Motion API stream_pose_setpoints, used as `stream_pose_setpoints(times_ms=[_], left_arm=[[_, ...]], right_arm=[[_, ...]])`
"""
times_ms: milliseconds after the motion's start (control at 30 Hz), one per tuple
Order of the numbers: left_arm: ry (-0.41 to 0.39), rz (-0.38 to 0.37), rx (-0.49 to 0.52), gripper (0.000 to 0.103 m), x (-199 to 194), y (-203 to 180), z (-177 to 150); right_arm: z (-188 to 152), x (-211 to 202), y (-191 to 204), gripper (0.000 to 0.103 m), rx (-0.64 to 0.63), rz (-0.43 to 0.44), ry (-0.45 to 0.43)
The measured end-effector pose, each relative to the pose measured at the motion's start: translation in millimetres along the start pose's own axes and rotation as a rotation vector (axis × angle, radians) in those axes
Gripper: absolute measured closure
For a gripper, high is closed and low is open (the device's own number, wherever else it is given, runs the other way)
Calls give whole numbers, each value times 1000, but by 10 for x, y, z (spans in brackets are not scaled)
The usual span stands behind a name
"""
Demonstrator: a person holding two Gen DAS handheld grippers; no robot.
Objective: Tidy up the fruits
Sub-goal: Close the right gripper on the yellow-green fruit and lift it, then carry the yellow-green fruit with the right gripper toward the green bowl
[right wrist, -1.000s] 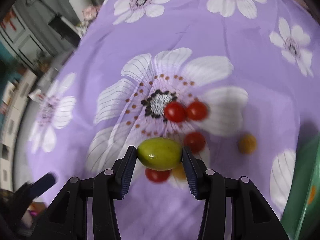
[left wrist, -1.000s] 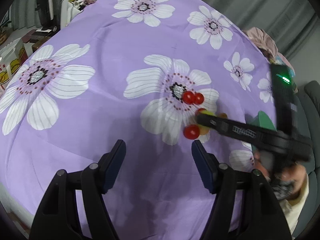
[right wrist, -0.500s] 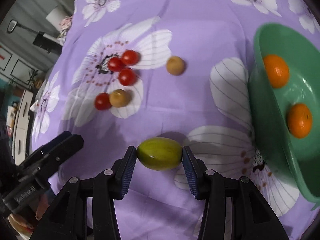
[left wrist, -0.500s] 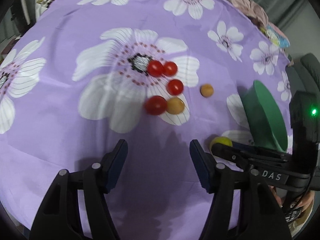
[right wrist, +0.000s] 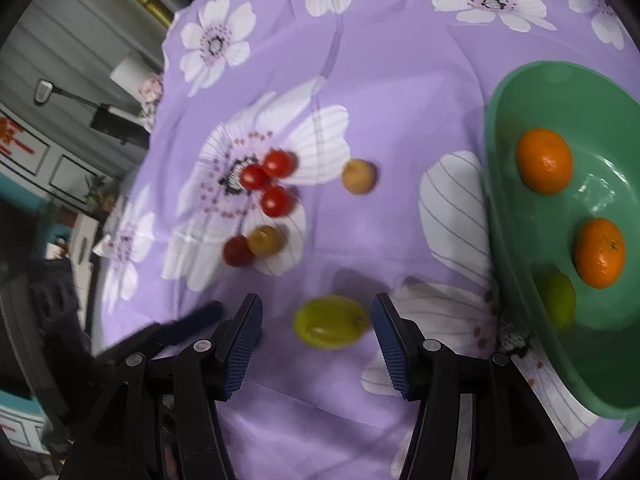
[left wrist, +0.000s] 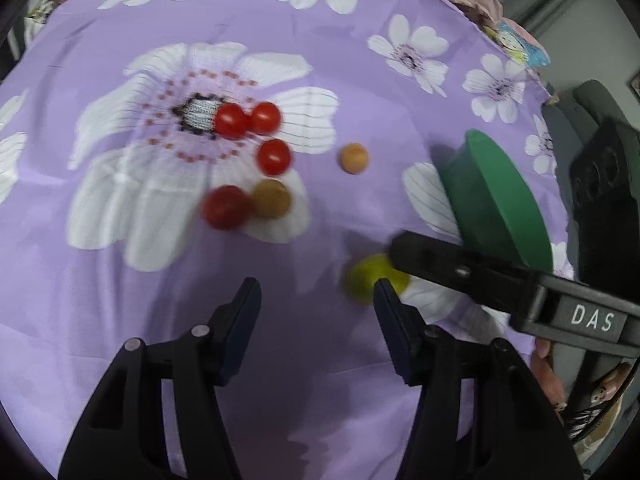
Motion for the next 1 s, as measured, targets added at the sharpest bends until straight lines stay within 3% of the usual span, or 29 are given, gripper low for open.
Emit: stream_pose_setpoints(times_ms=[167, 400, 633, 1000], left_arm=[[36, -33, 12, 49, 125, -146, -32], [69, -62, -3, 52, 230, -223, -45], [76, -79, 9, 63, 272, -290, -36], [46, -51, 41, 63, 225, -326, -23]], right_arm=[[-9, 132, -36, 46, 22, -29, 11], [-52, 189, -71, 56, 12, -36, 28], [-72, 223, -144, 56, 36, -12, 42], [-75, 208, -134, 56, 26, 14, 28]])
Point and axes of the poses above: each gripper's, at about its wrist camera, not at the fingertips, and x roughly the way its jaws point, y to its left, z to its top, the point moved 4 cm from there along x, roughly the way its jaws point, and after that the axes turned 3 degrees about z, right-handed, at the moved point
